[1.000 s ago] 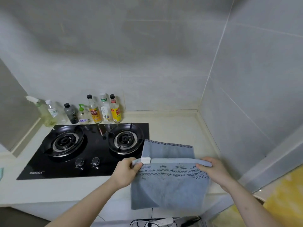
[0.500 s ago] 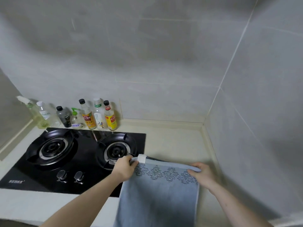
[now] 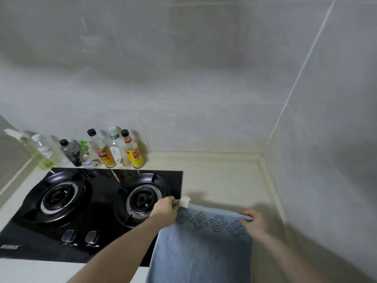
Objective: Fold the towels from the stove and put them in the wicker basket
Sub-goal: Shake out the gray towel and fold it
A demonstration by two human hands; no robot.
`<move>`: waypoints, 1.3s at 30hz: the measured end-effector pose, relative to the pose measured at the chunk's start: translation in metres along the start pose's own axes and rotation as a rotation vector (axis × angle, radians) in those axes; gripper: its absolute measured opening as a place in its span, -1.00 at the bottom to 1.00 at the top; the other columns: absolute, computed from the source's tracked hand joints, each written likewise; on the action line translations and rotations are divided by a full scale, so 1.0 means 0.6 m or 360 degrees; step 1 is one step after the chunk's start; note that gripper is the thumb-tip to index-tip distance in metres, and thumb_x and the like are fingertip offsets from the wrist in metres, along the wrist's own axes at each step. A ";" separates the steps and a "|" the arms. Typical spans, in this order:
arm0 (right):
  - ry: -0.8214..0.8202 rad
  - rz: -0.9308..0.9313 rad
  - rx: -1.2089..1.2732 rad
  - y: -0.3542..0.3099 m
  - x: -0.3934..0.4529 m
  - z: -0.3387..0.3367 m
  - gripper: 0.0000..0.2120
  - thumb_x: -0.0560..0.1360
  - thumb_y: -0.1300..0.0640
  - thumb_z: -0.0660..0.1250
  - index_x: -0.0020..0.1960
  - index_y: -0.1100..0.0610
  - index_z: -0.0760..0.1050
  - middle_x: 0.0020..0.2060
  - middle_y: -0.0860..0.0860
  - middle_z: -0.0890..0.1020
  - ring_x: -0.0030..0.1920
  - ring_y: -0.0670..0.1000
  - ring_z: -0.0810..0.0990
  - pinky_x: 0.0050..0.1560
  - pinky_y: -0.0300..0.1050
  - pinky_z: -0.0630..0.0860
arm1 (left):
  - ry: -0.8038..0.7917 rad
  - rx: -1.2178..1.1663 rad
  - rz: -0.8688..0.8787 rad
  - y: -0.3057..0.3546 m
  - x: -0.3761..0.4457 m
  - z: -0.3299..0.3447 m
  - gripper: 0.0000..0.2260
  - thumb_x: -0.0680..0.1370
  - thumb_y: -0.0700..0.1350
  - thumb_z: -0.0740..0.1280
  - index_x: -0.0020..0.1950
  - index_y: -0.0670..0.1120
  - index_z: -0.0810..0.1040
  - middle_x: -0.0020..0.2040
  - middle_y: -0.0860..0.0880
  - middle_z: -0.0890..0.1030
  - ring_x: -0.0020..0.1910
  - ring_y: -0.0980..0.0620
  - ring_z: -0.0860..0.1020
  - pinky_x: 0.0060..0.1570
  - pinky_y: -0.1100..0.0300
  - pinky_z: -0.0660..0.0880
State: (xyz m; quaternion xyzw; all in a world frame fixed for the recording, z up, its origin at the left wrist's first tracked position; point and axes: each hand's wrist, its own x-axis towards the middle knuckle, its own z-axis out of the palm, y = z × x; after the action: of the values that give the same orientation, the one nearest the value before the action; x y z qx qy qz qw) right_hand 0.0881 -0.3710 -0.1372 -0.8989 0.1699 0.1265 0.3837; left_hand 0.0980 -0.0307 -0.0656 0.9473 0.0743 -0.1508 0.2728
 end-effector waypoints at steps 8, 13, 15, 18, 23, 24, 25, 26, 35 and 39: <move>-0.0002 0.0084 0.0078 -0.013 0.011 0.025 -0.96 0.54 0.19 0.42 -0.03 0.08 0.57 -0.14 0.03 0.65 -0.09 0.07 0.61 -0.11 -0.11 0.48 | 0.0008 0.0310 -0.0001 0.001 0.057 0.020 -0.83 0.61 -0.06 0.26 -0.16 -0.03 0.37 -0.16 -0.04 0.56 -0.17 -0.09 0.50 -0.24 0.11 0.40; 0.0026 0.0106 -0.0049 0.008 0.015 0.036 -0.86 0.51 0.18 0.40 0.06 0.07 0.56 0.00 0.05 0.64 0.01 0.08 0.62 0.06 -0.01 0.60 | -0.0087 0.0578 0.0008 0.004 0.072 0.034 -0.83 0.56 -0.26 0.26 0.10 -0.06 0.42 0.07 -0.06 0.53 0.02 -0.14 0.56 -0.12 0.05 0.48; 0.0030 0.0070 -0.0166 0.011 0.010 0.035 -0.71 0.51 0.16 0.42 0.22 0.07 0.54 0.14 0.04 0.58 0.09 0.06 0.57 0.11 -0.03 0.58 | -0.0100 0.0648 0.0041 0.007 0.077 0.043 -0.63 0.49 -0.38 0.30 0.23 -0.09 0.38 0.20 -0.07 0.45 0.12 -0.17 0.55 -0.07 0.03 0.50; -0.0021 -0.0010 -0.0381 0.015 0.006 0.036 -0.58 0.55 0.09 0.39 0.39 0.04 0.44 0.29 0.01 0.50 0.27 0.08 0.45 0.24 -0.02 0.49 | -0.0125 0.0753 0.0186 0.004 0.089 0.066 -0.48 0.45 -0.42 0.34 0.36 -0.10 0.36 0.30 -0.06 0.38 0.24 -0.12 0.45 0.06 0.06 0.53; -0.0139 0.0004 -0.0638 0.015 0.002 0.043 -0.44 0.56 -0.03 0.37 0.51 -0.02 0.29 0.40 0.01 0.42 0.36 0.11 0.38 0.30 0.01 0.47 | -0.0304 0.0898 0.0316 -0.008 0.102 0.097 -0.32 0.46 -0.32 0.39 0.53 -0.10 0.23 0.46 -0.07 0.32 0.37 -0.12 0.33 0.32 0.04 0.44; -0.0152 0.0026 -0.0668 0.015 0.001 0.045 -0.42 0.55 -0.06 0.38 0.52 -0.03 0.27 0.40 0.03 0.41 0.36 0.12 0.37 0.29 0.01 0.47 | -0.0342 0.0931 0.0307 -0.006 0.099 0.103 -0.31 0.46 -0.30 0.40 0.53 -0.10 0.21 0.47 -0.07 0.32 0.38 -0.12 0.33 0.34 0.02 0.42; -0.0169 0.0048 -0.0694 0.015 -0.001 0.049 -0.40 0.55 -0.08 0.38 0.52 -0.04 0.26 0.40 0.04 0.41 0.37 0.13 0.36 0.27 0.01 0.47 | -0.0360 0.0974 0.0292 -0.004 0.096 0.109 -0.32 0.46 -0.28 0.42 0.52 -0.11 0.21 0.47 -0.08 0.33 0.38 -0.13 0.33 0.34 0.02 0.41; -0.0169 0.0061 -0.0711 0.015 -0.002 0.052 -0.40 0.54 -0.10 0.38 0.51 -0.05 0.26 0.38 0.04 0.41 0.36 0.13 0.36 0.26 0.00 0.47 | -0.0357 0.1031 0.0270 0.001 0.092 0.114 -0.33 0.46 -0.27 0.44 0.51 -0.11 0.22 0.45 -0.09 0.36 0.37 -0.13 0.33 0.34 0.02 0.40; -0.0077 0.0030 -0.0491 0.038 -0.008 0.043 -0.84 0.53 0.03 0.34 0.08 -0.01 0.62 0.01 -0.01 0.59 0.05 0.05 0.57 -0.03 -0.05 0.59 | -0.0122 0.0918 0.0200 0.018 0.078 0.110 -0.61 0.50 -0.16 0.35 0.32 -0.06 0.43 0.18 -0.02 0.59 0.16 -0.06 0.41 0.18 0.08 0.37; 0.0006 -0.0048 -0.0246 0.022 -0.007 0.006 -0.93 0.54 0.14 0.35 -0.07 -0.01 0.59 -0.18 -0.05 0.66 -0.20 -0.04 0.62 -0.19 -0.03 0.62 | 0.0009 0.0576 0.0218 0.027 0.063 0.077 -0.67 0.49 -0.17 0.25 0.24 0.00 0.52 0.10 0.01 0.62 0.12 -0.07 0.43 0.09 0.09 0.36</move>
State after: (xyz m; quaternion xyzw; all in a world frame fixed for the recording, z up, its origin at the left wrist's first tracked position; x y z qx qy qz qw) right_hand 0.0784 -0.3761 -0.1467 -0.9285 0.1467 0.1317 0.3148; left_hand 0.1260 -0.0671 -0.1069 0.9841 -0.0178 -0.1401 0.1072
